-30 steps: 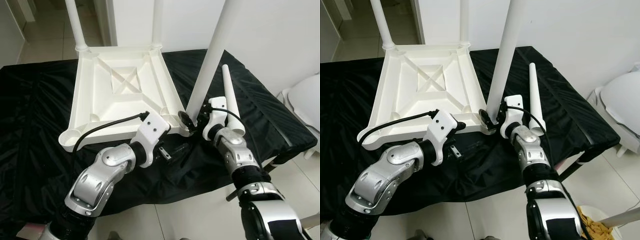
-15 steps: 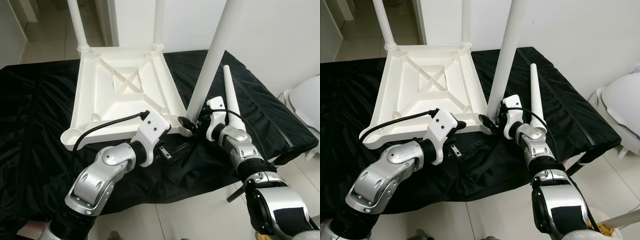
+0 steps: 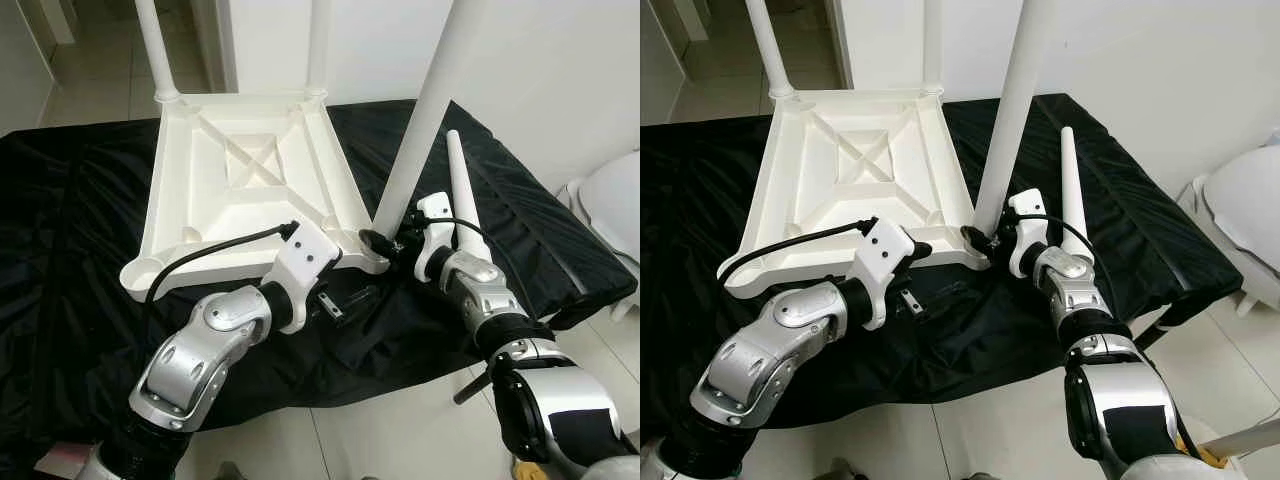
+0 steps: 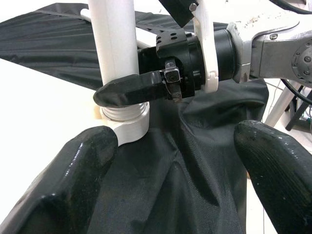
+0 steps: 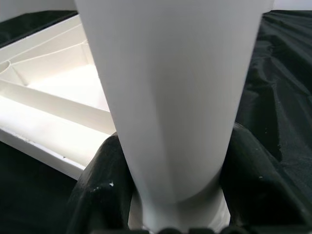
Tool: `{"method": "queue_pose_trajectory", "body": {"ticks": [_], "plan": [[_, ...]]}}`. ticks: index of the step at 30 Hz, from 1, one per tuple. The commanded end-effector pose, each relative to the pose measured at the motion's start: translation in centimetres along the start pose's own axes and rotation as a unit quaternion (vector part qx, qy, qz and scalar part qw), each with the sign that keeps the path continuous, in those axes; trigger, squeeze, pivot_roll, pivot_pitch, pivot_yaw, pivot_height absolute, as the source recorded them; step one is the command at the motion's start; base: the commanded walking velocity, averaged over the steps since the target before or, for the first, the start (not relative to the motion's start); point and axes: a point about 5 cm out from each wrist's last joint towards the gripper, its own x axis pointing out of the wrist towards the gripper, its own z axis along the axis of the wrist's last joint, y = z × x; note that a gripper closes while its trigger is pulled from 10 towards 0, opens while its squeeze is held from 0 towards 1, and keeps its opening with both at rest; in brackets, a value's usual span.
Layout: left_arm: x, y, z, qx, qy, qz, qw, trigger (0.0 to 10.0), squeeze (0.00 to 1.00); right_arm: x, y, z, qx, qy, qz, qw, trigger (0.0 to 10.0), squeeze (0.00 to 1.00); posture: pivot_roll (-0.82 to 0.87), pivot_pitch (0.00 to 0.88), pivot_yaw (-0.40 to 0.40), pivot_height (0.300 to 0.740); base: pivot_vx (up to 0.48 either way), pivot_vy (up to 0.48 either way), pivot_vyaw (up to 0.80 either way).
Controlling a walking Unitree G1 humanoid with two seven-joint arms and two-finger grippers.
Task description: Building children table
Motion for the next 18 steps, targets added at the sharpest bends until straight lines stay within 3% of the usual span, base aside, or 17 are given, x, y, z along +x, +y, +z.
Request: {"method": "queue_pose_trajectory", "body": {"ticks": [1, 6, 12, 18], "plan": [[0.0, 0.0, 0.0, 0.002, 0.002, -0.003, 1.000, 10.0, 0.00, 0.1, 0.4, -0.3, 0.019, -0.005, -0.005, 1.000, 0.0, 0.00, -0.01, 0.027, -0.014, 0.740, 0.000, 0.000, 0.00], [0.0, -0.1, 0.0, 0.001, 0.002, -0.002, 1.000, 10.0, 0.00, 0.4, 1.0, -0.5, 0.020, -0.015, -0.040, 0.999, 0.0, 0.00, -0.01, 0.030, -0.020, 0.740, 0.000, 0.000, 0.00], [0.0, -0.2, -0.1, -0.001, 0.001, -0.002, 1.000, 10.0, 0.00, 1.0, 1.8, -0.4, 0.063, -0.031, -0.086, 0.994, 0.0, 0.00, -0.01, 0.034, -0.030, 0.740, 0.000, 0.000, 0.00], [0.0, -0.4, -0.1, -0.004, 0.001, -0.002, 1.000, 10.0, 0.00, 1.5, 2.8, -0.1, 0.094, -0.059, -0.162, 0.980, 0.0, 0.00, -0.01, 0.032, -0.034, 0.740, 0.000, 0.000, 0.00]]}}
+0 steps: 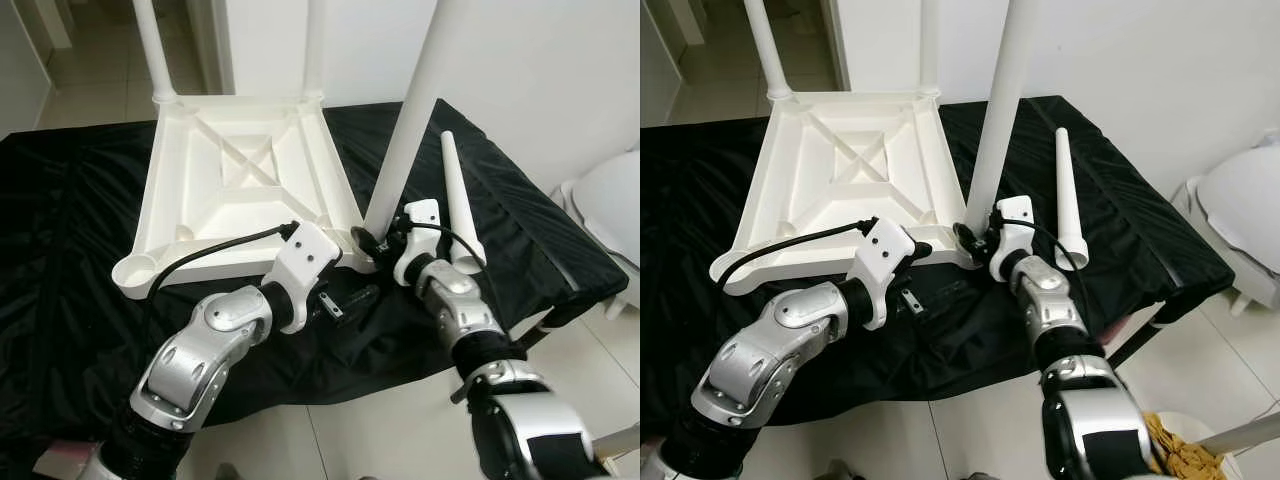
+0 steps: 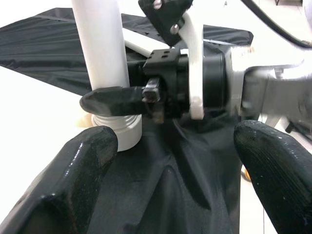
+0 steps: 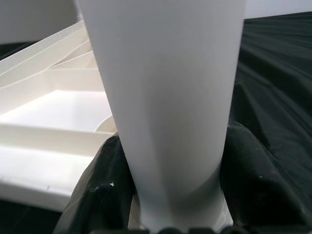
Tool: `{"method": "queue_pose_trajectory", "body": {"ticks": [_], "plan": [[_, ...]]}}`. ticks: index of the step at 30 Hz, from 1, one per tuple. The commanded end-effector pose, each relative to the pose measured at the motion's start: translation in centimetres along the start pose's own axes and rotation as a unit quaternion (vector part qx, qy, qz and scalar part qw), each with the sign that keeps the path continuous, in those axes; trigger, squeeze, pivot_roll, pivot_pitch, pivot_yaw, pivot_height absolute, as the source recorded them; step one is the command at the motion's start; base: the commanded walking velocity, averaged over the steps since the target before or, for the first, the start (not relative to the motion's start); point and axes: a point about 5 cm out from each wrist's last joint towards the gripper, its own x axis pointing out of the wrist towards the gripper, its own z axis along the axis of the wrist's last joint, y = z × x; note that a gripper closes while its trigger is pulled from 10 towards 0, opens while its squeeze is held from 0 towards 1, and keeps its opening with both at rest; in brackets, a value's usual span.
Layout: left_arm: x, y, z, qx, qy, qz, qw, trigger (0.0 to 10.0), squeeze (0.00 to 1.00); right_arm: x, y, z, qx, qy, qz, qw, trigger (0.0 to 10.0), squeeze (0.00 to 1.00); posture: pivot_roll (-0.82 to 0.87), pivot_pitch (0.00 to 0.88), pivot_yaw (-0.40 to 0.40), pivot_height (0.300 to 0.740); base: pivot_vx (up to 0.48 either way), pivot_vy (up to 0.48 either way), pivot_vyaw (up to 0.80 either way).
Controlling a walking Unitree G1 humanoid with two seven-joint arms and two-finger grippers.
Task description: Building children table
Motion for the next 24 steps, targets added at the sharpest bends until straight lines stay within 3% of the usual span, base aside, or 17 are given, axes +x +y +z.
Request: {"method": "queue_pose_trajectory", "body": {"ticks": [1, 4, 6, 7, 9, 10, 18, 24], "plan": [[0.0, -0.3, -0.2, -0.001, 0.003, -0.001, 1.000, 10.0, 0.00, 0.1, -0.2, 0.5, 0.041, -0.019, -0.043, 0.998, 0.0, 0.00, -0.01, 0.030, -0.037, 0.740, 0.000, 0.000, 0.00], [0.0, -0.4, -0.2, -0.002, 0.003, -0.002, 1.000, 10.0, 0.00, -0.1, 0.2, 0.3, 0.047, -0.028, -0.122, 0.991, 0.0, 0.00, -0.02, 0.025, -0.039, 0.740, 0.000, 0.000, 0.00], [0.0, -0.4, -0.2, -0.002, 0.003, -0.002, 1.000, 10.0, 0.00, -0.1, 0.2, 0.3, 0.047, -0.028, -0.122, 0.991, 0.0, 0.00, -0.02, 0.025, -0.039, 0.740, 0.000, 0.000, 0.00], [0.1, -0.4, -0.2, -0.003, 0.003, -0.003, 1.000, 10.0, 0.00, -0.4, 0.2, 0.2, 0.045, -0.029, -0.172, 0.984, 0.0, 0.00, -0.02, 0.021, -0.042, 0.740, 0.000, 0.000, 0.00], [0.1, -0.4, -0.2, -0.003, 0.003, -0.003, 1.000, 10.0, 0.00, -0.4, 0.2, 0.2, 0.045, -0.029, -0.172, 0.984, 0.0, 0.00, -0.02, 0.021, -0.042, 0.740, 0.000, 0.000, 0.00], [0.1, -0.4, -0.2, -0.003, 0.002, -0.004, 1.000, 10.0, 0.00, -0.6, 0.0, 0.1, 0.040, -0.030, -0.207, 0.977, 0.0, 0.00, -0.02, 0.020, -0.042, 0.740, 0.000, 0.000, 0.00], [0.2, -0.4, -0.3, -0.001, 0.002, -0.006, 1.000, 10.0, 0.00, -0.7, 0.6, -0.6, 0.015, -0.001, -0.278, 0.961, 0.0, 0.00, -0.01, 0.006, -0.043, 0.740, 0.000, 0.000, 0.00], [0.3, -0.4, -0.3, 0.001, 0.003, -0.006, 1.000, 10.0, 0.00, -0.8, 0.8, -1.0, 0.027, 0.018, -0.300, 0.953, 0.0, 0.00, -0.01, 0.003, -0.045, 0.740, 0.000, 0.000, 0.00]]}}
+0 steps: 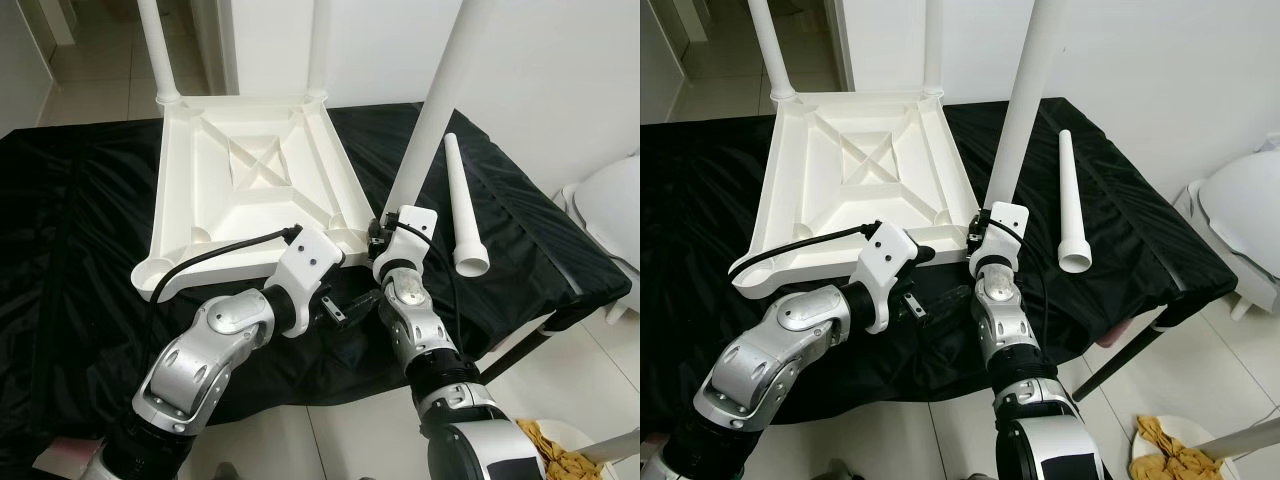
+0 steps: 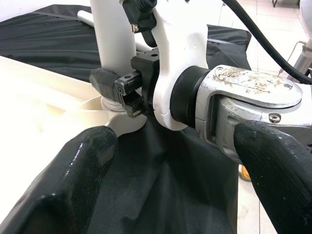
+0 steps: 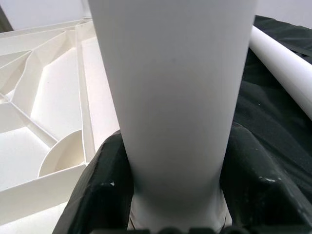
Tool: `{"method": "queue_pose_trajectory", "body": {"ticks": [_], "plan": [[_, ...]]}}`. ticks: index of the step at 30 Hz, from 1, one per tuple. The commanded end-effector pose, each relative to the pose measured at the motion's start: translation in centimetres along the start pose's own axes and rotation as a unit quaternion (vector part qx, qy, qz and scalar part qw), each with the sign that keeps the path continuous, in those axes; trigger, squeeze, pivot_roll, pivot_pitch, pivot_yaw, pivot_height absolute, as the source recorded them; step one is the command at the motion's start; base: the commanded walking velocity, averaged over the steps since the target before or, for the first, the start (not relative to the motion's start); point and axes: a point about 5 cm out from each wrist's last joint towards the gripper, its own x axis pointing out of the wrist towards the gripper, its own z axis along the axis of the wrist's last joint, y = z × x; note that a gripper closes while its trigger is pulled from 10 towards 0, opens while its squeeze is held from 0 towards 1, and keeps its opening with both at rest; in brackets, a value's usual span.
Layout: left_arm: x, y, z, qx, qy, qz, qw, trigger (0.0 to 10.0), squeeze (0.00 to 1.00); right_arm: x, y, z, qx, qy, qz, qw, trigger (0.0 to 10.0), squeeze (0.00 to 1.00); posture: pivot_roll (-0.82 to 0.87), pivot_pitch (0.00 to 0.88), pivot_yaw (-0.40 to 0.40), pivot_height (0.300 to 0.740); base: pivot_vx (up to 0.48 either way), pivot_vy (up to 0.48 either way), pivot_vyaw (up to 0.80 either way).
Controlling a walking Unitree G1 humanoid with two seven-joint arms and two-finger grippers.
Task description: Building children table
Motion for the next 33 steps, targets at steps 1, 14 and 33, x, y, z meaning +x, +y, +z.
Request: {"method": "queue_pose_trajectory", "body": {"ticks": [1, 14, 33], "plan": [[0.2, -0.1, -0.1, 0.004, 0.001, -0.002, 1.000, 10.0, 0.00, -0.2, -0.7, -1.2, 0.003, 0.035, -0.022, 0.999, 4.7, 0.00, -0.01, 0.003, -0.046, 0.740, 0.000, 0.000, 0.00], [0.0, -0.1, -0.1, 0.003, 0.002, 0.001, 1.000, 10.0, 0.00, 0.1, -0.7, 0.1, 0.023, -0.007, 0.047, 0.999, 10.0, 1.00, 0.00, 0.002, -0.050, 0.740, 0.000, 0.000, 0.00], [0.0, 0.0, 0.0, 0.005, 0.003, -0.001, 1.000, 10.0, 0.00, 2.6, -4.4, 2.6, -0.068, -0.014, 0.263, 0.962, 10.0, 0.00, -0.01, 0.015, -0.032, 0.740, 0.000, 0.000, 0.00]]}}
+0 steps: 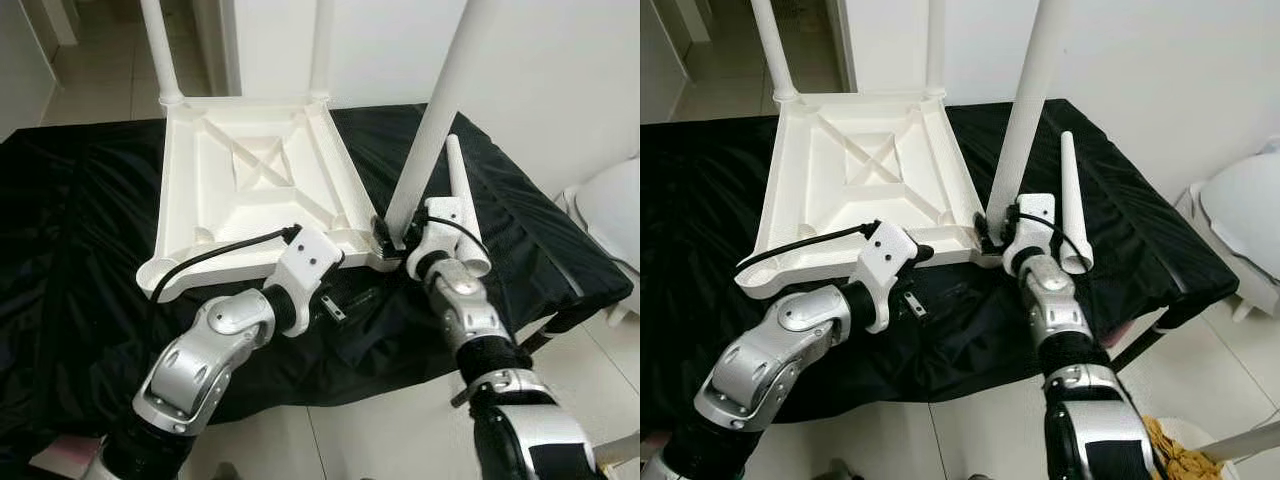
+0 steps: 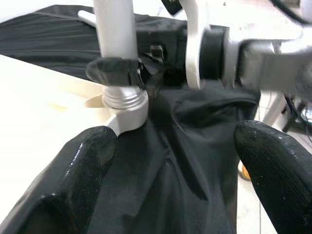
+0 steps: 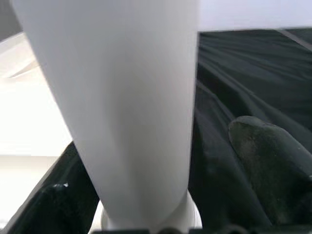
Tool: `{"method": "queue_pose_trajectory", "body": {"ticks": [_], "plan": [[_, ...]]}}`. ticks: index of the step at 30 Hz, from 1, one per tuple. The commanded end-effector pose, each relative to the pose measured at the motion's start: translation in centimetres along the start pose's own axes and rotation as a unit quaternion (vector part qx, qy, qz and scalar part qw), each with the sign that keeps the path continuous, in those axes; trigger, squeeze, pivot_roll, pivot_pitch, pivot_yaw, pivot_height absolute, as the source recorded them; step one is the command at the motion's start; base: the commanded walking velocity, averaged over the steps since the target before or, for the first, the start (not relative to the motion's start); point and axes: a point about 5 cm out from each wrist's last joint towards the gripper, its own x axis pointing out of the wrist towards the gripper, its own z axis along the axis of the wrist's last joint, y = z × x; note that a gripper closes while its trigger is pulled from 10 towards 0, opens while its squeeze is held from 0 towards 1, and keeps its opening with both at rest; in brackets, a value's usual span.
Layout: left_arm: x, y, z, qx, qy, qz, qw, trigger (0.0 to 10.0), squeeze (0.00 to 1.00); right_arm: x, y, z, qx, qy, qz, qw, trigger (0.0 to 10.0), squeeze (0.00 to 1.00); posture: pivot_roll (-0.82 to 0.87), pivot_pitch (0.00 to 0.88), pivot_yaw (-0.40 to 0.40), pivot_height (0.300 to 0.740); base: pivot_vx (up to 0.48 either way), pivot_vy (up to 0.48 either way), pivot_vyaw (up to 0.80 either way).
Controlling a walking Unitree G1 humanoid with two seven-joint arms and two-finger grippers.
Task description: Building children table
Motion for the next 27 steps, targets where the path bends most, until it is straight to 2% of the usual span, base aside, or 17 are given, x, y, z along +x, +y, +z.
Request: {"method": "queue_pose_trajectory", "body": {"ticks": [1, 5, 9, 10, 11, 21, 22, 23, 24, 25, 27], "plan": [[0.1, 0.0, 0.1, 0.004, 0.001, -0.001, 1.000, 10.0, 0.00, 0.2, 0.2, 0.5, -0.007, -0.008, 0.032, 0.999, 10.0, 0.00, -0.01, 0.015, -0.032, 0.740, 0.000, 0.000, 0.00], [0.0, 0.1, 0.2, 0.003, -0.001, 0.003, 1.000, 10.0, 0.00, 0.7, 0.2, 1.1, -0.011, 0.001, 0.105, 0.994, 10.0, 0.00, 0.00, 0.023, -0.027, 0.740, 0.000, 0.000, 0.00], [0.0, 0.1, 0.2, 0.003, -0.001, 0.003, 1.000, 10.0, 0.00, 0.7, 0.3, 1.2, -0.017, 0.003, 0.116, 0.993, 10.0, 0.00, 0.00, 0.023, -0.027, 0.740, 0.000, 0.000, 0.00], [-0.1, 0.3, 0.3, 0.004, -0.001, 0.007, 1.000, 10.0, 0.00, 1.0, 0.6, 1.1, -0.030, 0.020, 0.155, 0.987, 10.0, 0.00, 0.00, 0.026, -0.025, 0.740, 0.000, 0.000, 0.00], [-0.1, 0.3, 0.3, 0.005, -0.001, 0.009, 1.000, 10.0, 0.00, 1.1, 0.8, 1.0, -0.033, 0.027, 0.166, 0.985, 10.0, 0.00, 0.00, 0.026, -0.025, 0.740, 0.000, 0.000, 0.00], [-0.3, 0.5, 0.5, 0.007, -0.002, 0.012, 1.000, 10.0, 0.00, 1.0, 0.7, 0.4, -0.041, 0.050, 0.182, 0.981, 10.0, 0.00, 0.01, 0.028, -0.022, 0.740, 0.000, 0.000, 0.00], [-0.3, 0.5, 0.5, 0.007, -0.002, 0.012, 1.000, 10.0, 0.00, 0.9, 0.6, 0.0, -0.037, 0.057, 0.186, 0.980, 5.9, 0.00, 0.01, 0.029, -0.020, 0.740, 0.000, 0.000, 0.00], [-0.3, 0.5, 0.5, 0.007, -0.002, 0.011, 1.000, 10.0, 0.00, 0.7, 0.5, -0.2, -0.035, 0.063, 0.184, 0.980, 4.0, 0.00, 0.01, 0.030, -0.020, 0.740, 0.000, 0.000, 0.00], [-0.3, 0.5, 0.5, 0.007, -0.002, 0.011, 1.000, 10.0, 0.00, 0.7, 0.5, -0.2, -0.035, 0.063, 0.184, 0.980, 4.0, 0.00, 0.01, 0.030, -0.020, 0.740, 0.000, 0.000, 0.00], [-0.3, 0.4, 0.5, 0.007, -0.002, 0.011, 1.000, 10.0, 0.00, 0.5, 0.4, -0.6, -0.029, 0.071, 0.190, 0.979, 0.0, 0.00, 0.01, 0.032, -0.019, 0.740, 0.000, 0.000, 0.00], [-0.3, 0.4, 0.5, 0.006, -0.002, 0.011, 1.000, 10.0, 0.00, 0.4, 0.4, -0.9, -0.023, 0.078, 0.197, 0.977, 0.0, 0.00, 0.01, 0.032, -0.019, 0.740, 0.000, 0.000, 0.00]]}}
